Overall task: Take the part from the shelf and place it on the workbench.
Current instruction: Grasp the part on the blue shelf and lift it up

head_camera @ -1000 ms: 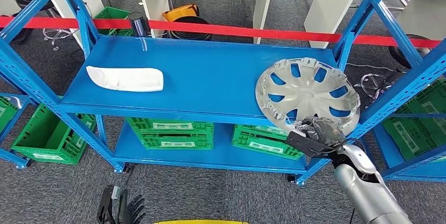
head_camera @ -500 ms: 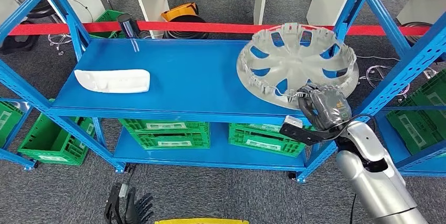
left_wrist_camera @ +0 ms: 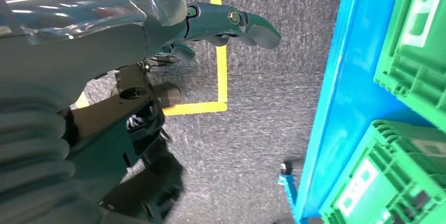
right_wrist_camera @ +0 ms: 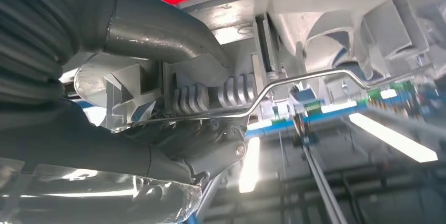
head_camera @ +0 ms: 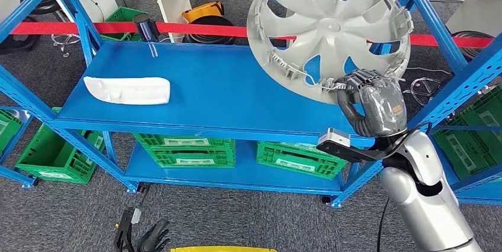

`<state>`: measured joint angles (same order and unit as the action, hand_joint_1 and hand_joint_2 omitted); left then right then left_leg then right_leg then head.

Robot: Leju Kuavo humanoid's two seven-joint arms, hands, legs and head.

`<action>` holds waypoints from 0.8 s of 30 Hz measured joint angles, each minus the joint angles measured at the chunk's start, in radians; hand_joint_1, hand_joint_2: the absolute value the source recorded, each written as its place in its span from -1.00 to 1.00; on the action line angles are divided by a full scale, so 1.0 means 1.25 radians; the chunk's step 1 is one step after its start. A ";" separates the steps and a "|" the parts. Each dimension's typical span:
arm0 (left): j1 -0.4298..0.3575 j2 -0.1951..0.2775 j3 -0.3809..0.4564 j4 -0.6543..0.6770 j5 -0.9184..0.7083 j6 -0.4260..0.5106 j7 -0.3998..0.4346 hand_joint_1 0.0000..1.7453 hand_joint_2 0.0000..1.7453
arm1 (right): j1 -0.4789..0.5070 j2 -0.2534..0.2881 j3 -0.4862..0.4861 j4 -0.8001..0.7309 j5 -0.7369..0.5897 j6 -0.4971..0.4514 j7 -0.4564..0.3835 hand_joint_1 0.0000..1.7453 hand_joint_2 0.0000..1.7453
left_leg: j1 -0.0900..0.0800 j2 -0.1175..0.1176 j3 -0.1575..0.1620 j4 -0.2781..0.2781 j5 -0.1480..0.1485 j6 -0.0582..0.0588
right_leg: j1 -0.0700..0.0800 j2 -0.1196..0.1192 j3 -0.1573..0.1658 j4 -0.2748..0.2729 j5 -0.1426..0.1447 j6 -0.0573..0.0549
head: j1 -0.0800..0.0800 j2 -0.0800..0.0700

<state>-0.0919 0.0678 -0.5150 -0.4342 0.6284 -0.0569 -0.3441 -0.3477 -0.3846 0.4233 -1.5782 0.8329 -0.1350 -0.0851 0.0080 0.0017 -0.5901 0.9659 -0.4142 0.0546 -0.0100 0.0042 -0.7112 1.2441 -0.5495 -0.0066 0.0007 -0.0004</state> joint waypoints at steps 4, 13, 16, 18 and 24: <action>0.001 -0.004 -0.002 0.000 0.007 0.011 0.010 -1.00 1.00 | 0.012 0.008 -0.016 -0.034 -0.031 -0.006 -0.009 1.00 1.00 | 0.015 -0.001 0.001 0.012 -0.010 -0.021 | -0.028 -0.004 0.029 -0.077 0.050 0.051 | 0.000 0.000; 0.001 -0.005 -0.002 0.011 0.012 0.050 0.037 -1.00 1.00 | 0.039 0.056 -0.046 -0.104 -0.272 0.038 -0.077 1.00 1.00 | 0.026 -0.002 -0.047 0.116 -0.075 -0.061 | -0.024 0.006 0.078 -0.168 0.074 0.015 | 0.000 0.000; 0.003 -0.005 -0.002 0.016 0.012 0.057 0.037 -1.00 1.00 | 0.055 0.074 -0.060 -0.120 -0.380 0.077 -0.103 1.00 1.00 | 0.022 -0.002 -0.118 0.263 -0.129 -0.057 | -0.011 0.007 0.079 -0.168 0.072 0.006 | 0.000 0.000; 0.004 -0.005 -0.002 0.018 0.012 0.060 0.037 -1.00 1.00 | 0.067 0.086 -0.071 -0.130 -0.451 0.110 -0.116 1.00 1.00 | 0.015 -0.002 -0.111 0.244 -0.102 -0.043 | -0.001 0.008 0.082 -0.168 0.071 0.003 | 0.000 0.000; 0.005 0.006 -0.003 0.025 0.022 0.068 0.039 -1.00 1.00 | 0.095 0.119 -0.124 -0.160 -0.752 0.255 -0.146 1.00 1.00 | -0.017 -0.003 -0.015 0.051 -0.032 0.015 | 0.004 0.010 0.081 -0.172 0.073 0.006 | 0.000 0.000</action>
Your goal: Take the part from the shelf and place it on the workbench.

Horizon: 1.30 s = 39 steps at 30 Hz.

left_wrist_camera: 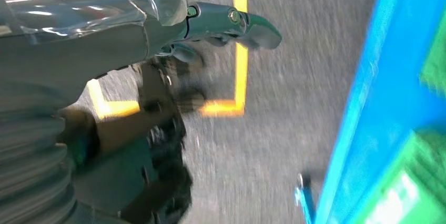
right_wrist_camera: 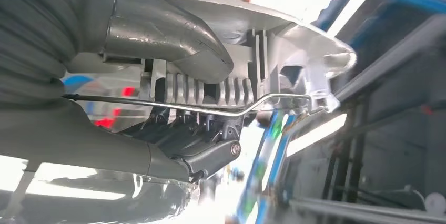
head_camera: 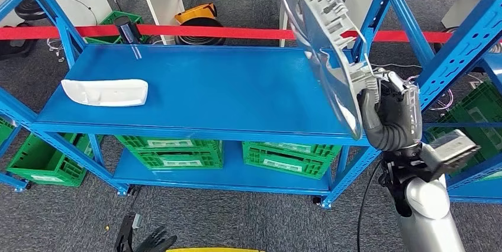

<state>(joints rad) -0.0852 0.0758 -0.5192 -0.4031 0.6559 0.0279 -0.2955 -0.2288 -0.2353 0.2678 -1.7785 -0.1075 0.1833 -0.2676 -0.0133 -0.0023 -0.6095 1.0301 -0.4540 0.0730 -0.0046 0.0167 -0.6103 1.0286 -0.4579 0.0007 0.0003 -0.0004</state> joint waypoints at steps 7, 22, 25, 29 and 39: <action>0.003 0.001 0.000 0.005 0.006 -0.008 -0.009 -1.00 1.00 | 0.015 0.015 -0.060 -0.024 -0.145 0.100 -0.002 1.00 1.00 | 0.012 0.003 0.026 -0.047 0.020 -0.010 | -0.011 -0.005 -0.096 0.192 -0.075 0.013 | 0.001 0.000; 0.003 -0.003 -0.007 0.018 0.014 -0.022 -0.014 -1.00 1.00 | 0.055 0.033 -0.092 -0.077 -0.451 0.356 0.046 1.00 1.00 | 0.025 0.002 -0.080 0.187 -0.102 -0.066 | -0.020 -0.008 0.003 0.000 0.000 0.001 | -0.001 0.000; 0.003 -0.004 -0.007 0.020 0.017 -0.022 -0.012 -1.00 1.00 | 0.068 0.042 -0.089 -0.078 -0.477 0.366 0.062 1.00 1.00 | 0.023 0.001 -0.069 0.162 -0.067 -0.055 | -0.012 -0.006 0.004 0.000 -0.001 0.001 | -0.001 0.000; 0.002 -0.001 -0.008 0.020 0.020 -0.021 -0.011 -1.00 1.00 | 0.075 0.048 -0.086 -0.082 -0.491 0.369 0.071 1.00 1.00 | 0.010 0.002 0.013 -0.002 -0.011 -0.029 | -0.007 -0.004 0.003 0.000 0.001 0.004 | 0.000 0.000; 0.001 -0.005 -0.006 0.027 0.062 -0.022 0.012 -1.00 1.00 | 0.129 0.055 -0.050 -0.077 -0.529 0.379 0.115 1.00 1.00 | 0.013 0.006 0.031 -0.039 0.009 -0.023 | -0.015 -0.007 -0.099 0.208 -0.077 0.021 | 0.001 0.000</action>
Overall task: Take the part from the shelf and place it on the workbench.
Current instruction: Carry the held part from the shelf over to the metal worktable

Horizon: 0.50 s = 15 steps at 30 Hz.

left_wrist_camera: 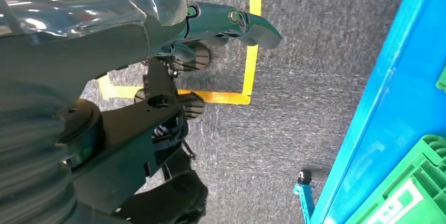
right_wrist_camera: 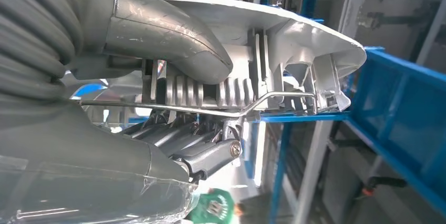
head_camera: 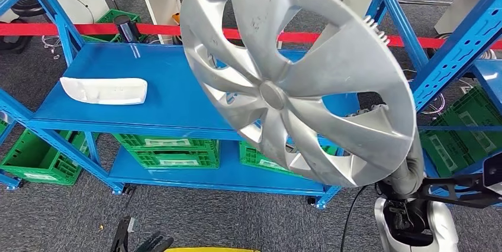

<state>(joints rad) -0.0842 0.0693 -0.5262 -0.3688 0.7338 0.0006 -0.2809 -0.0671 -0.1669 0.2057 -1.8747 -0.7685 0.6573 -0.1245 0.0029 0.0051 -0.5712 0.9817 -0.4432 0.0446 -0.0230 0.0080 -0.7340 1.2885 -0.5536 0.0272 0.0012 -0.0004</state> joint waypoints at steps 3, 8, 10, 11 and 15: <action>0.001 -0.001 0.002 0.005 0.011 -0.002 0.004 -1.00 1.00 | 0.015 0.000 0.007 0.003 0.001 -0.006 0.006 1.00 1.00 | -0.001 -0.003 -0.001 0.006 -0.004 -0.007 | -0.002 -0.006 0.076 -0.147 0.056 0.018 | 0.000 0.000; 0.001 -0.001 0.003 0.011 0.022 -0.002 0.007 -1.00 1.00 | 0.032 0.000 0.013 0.004 0.014 -0.024 0.006 1.00 1.00 | -0.002 -0.003 -0.006 0.015 -0.011 -0.027 | 0.002 -0.006 0.111 -0.217 0.076 -0.009 | -0.001 0.000; 0.001 -0.002 0.004 0.013 0.026 -0.002 0.007 -1.00 1.00 | 0.039 0.002 0.013 0.004 0.021 -0.031 0.006 1.00 1.00 | 0.002 -0.004 -0.020 0.044 -0.033 -0.036 | -0.002 -0.006 0.112 -0.220 0.078 -0.018 | -0.001 0.000; 0.001 -0.002 0.005 0.014 0.028 -0.002 0.007 -1.00 1.00 | 0.042 0.003 0.014 0.004 0.024 -0.033 0.005 1.00 1.00 | 0.003 -0.004 -0.038 0.083 -0.056 -0.041 | -0.004 -0.006 0.113 -0.221 0.079 -0.022 | -0.001 0.000; 0.003 -0.001 0.009 0.021 0.036 -0.001 0.008 -1.00 1.00 | 0.056 0.010 0.014 0.004 0.031 -0.039 0.005 1.00 1.00 | 0.008 -0.004 -0.116 0.250 -0.121 -0.050 | -0.002 -0.005 0.112 -0.221 0.079 -0.027 | -0.002 0.000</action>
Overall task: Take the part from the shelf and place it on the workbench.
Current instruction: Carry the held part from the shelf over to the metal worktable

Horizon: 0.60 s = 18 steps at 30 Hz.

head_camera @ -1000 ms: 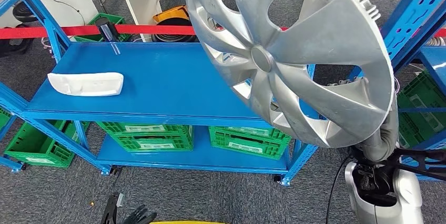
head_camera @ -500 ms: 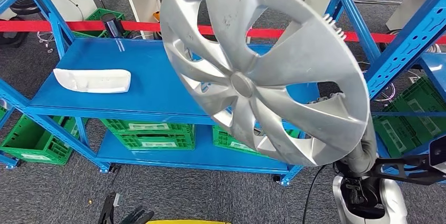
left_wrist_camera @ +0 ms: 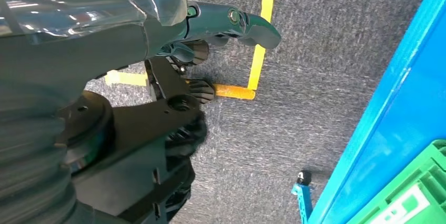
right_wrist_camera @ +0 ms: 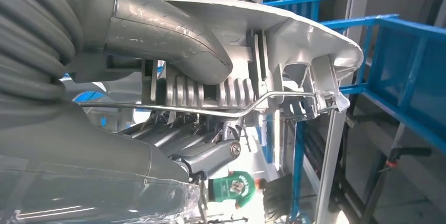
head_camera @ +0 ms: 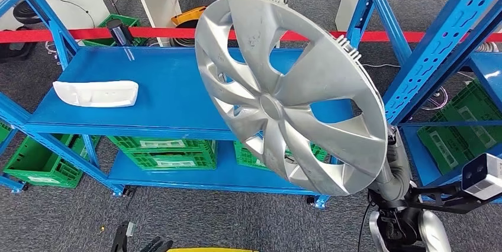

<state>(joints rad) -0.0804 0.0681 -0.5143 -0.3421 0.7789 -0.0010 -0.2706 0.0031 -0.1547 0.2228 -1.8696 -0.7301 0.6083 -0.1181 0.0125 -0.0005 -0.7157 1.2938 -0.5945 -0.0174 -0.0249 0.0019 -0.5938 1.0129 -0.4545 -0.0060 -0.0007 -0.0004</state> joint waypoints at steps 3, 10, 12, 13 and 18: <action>0.000 0.001 0.003 0.003 0.004 0.001 0.001 -1.00 1.00 | 0.002 0.003 0.000 0.000 0.002 -0.002 0.000 1.00 1.00 | 0.000 -0.001 0.061 -0.123 0.070 0.008 | 0.001 0.003 0.002 0.000 0.000 0.000 | 0.000 0.000; 0.001 0.002 0.006 0.006 0.006 0.008 0.001 -1.00 1.00 | 0.012 0.011 -0.006 -0.002 0.015 -0.010 0.000 1.00 1.00 | -0.006 -0.001 0.122 -0.245 0.109 0.037 | 0.004 0.004 -0.013 0.015 -0.006 0.020 | 0.001 0.000; 0.000 0.001 0.006 0.006 0.006 0.011 0.001 -1.00 1.00 | 0.015 0.013 -0.010 -0.003 0.026 -0.015 -0.002 1.00 1.00 | -0.004 0.000 0.124 -0.252 0.115 0.043 | 0.004 0.003 -0.049 0.091 -0.043 0.015 | 0.002 0.000; 0.001 0.001 0.006 0.006 0.005 0.013 0.000 -1.00 1.00 | 0.016 0.014 -0.012 -0.003 0.033 -0.018 -0.004 1.00 1.00 | -0.005 0.000 0.123 -0.252 0.116 0.044 | 0.004 0.003 -0.074 0.147 -0.066 0.012 | 0.002 0.000; 0.002 0.001 0.006 0.006 0.004 0.015 -0.003 -1.00 1.00 | 0.025 0.015 -0.018 -0.004 0.059 -0.021 -0.015 1.00 1.00 | -0.006 -0.014 0.121 -0.247 0.114 0.042 | 0.000 0.010 -0.051 0.115 -0.044 0.034 | 0.002 0.000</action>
<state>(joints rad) -0.0776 0.0689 -0.5072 -0.3348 0.7841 0.0182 -0.2745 0.0342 -0.1364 0.2005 -1.8741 -0.6563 0.5826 -0.1366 0.0044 -0.0175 -0.5646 0.9853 -0.4517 0.0347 -0.0244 0.0147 -0.6581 1.1572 -0.5100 0.0359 0.0012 -0.0004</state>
